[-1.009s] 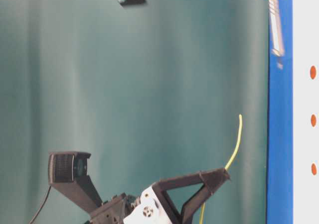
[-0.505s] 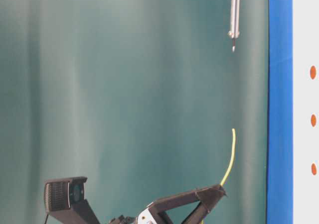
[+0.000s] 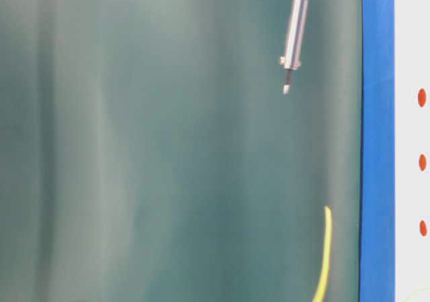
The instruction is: Touch the tip of the soldering iron to the tip of the solder at the mark.
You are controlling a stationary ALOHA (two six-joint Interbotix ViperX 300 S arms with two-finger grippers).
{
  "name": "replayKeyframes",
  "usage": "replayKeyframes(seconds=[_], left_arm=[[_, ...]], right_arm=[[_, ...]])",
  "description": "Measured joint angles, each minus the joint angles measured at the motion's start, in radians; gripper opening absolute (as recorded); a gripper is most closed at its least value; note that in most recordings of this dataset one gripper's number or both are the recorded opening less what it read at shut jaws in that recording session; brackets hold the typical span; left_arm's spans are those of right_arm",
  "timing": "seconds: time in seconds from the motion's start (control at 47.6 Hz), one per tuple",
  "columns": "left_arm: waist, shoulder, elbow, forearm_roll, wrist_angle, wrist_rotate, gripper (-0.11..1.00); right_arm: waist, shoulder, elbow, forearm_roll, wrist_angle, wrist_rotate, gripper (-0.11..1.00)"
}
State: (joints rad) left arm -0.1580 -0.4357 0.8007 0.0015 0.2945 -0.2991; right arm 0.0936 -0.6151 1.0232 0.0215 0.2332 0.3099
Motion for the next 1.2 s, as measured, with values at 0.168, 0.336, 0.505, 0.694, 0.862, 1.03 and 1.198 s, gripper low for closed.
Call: replayKeyframes(seconds=[0.168,0.336,0.505,0.694,0.862,1.03,1.198], left_arm=[[-0.115,-0.003,0.086,-0.002,-0.141,-0.041,0.02],[-0.189,0.058,0.184,0.000,-0.345,-0.043,0.02],[-0.245,0.172,0.253,-0.002,-0.541,-0.043,0.02],[-0.270,0.316,0.245,0.000,-0.623,-0.041,0.02],[-0.273,0.428,0.210,0.000,-0.632,-0.037,0.02],[-0.282,0.451,0.195,0.000,-0.635,-0.031,0.03],[-0.298,0.451,0.192,0.000,-0.635,-0.031,0.11]], right_arm=[[0.135,0.089,-0.005,0.000,-0.114,0.006,0.06],[0.207,0.241,-0.011,0.008,-0.225,0.018,0.06],[0.270,0.402,-0.014,0.035,-0.348,0.028,0.06],[0.331,0.580,-0.034,0.081,-0.486,0.028,0.06],[0.347,0.686,-0.063,0.117,-0.531,0.029,0.06],[0.357,0.703,-0.080,0.126,-0.534,0.026,0.07],[0.357,0.703,-0.083,0.127,-0.532,0.029,0.22]])
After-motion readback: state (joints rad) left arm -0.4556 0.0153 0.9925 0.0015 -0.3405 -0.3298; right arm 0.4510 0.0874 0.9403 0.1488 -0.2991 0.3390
